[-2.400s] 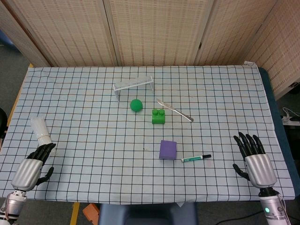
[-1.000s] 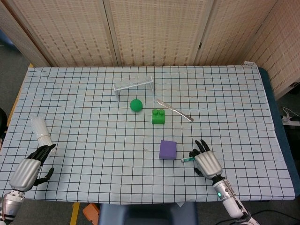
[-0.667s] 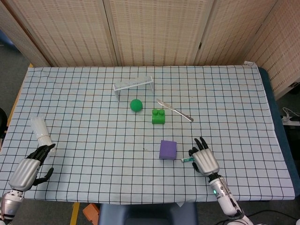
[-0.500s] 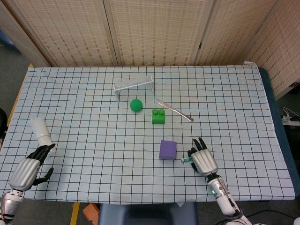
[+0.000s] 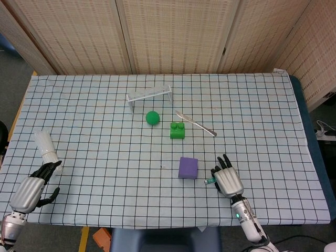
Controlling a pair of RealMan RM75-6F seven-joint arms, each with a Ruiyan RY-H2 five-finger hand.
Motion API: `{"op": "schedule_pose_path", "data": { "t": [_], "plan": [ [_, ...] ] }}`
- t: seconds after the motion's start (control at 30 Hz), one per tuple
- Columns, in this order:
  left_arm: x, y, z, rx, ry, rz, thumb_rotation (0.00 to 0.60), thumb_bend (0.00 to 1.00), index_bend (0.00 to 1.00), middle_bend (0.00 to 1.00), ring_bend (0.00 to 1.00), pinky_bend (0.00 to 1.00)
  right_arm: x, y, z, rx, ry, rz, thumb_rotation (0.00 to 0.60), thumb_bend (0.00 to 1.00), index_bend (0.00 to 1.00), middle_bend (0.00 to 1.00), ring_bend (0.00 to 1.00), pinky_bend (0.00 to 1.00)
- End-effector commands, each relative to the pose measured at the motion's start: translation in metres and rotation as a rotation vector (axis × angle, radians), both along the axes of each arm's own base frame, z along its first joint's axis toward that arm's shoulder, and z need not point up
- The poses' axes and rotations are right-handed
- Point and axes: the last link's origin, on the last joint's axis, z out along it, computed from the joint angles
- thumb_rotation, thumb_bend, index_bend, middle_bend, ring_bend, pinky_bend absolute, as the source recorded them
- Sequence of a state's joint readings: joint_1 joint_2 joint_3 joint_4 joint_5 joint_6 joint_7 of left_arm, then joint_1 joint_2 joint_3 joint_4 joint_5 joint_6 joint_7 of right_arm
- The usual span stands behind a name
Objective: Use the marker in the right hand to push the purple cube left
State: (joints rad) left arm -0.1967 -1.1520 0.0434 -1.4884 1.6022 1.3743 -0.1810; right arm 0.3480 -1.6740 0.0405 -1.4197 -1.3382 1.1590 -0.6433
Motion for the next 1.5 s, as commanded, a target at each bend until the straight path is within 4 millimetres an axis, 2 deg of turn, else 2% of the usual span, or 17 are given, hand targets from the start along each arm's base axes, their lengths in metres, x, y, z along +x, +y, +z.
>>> {"op": "schedule_pose_path", "data": {
  "t": [0.03,0.6,0.83,1.13,1.5],
  "plan": [
    [-0.0002,0.0001,0.0000,0.000,0.000,0.000,0.600,0.44,0.00,0.13,0.10,0.28,0.0007,0.0007,-0.0002,-0.006,0.000,0.001,0.600,0.28,0.50,0.46,0.10,0.00],
    [-0.0006,0.0008,-0.0012,-0.003,0.004,0.006,0.600,0.44,0.00,0.13,0.10,0.28,-0.0023,0.0049,-0.0017,0.006,0.049,-0.010,0.600,0.29,0.49,0.47,0.11,0.00],
    [-0.0004,0.0015,-0.0025,-0.004,0.006,0.006,0.600,0.44,0.00,0.13,0.10,0.29,-0.0043,0.0066,-0.0002,0.002,0.067,-0.009,0.600,0.30,0.53,0.51,0.14,0.00],
    [0.0001,0.0017,-0.0019,-0.004,0.002,0.002,0.600,0.44,0.00,0.13,0.10,0.29,-0.0065,0.0087,0.0010,0.000,0.102,-0.013,0.600,0.32,0.64,0.61,0.24,0.03],
    [0.0004,0.0014,-0.0011,0.003,0.002,0.002,0.600,0.44,0.00,0.13,0.10,0.29,-0.0064,0.0065,0.0059,-0.045,0.081,-0.016,0.600,0.37,0.85,0.75,0.36,0.07]
  ]
}}
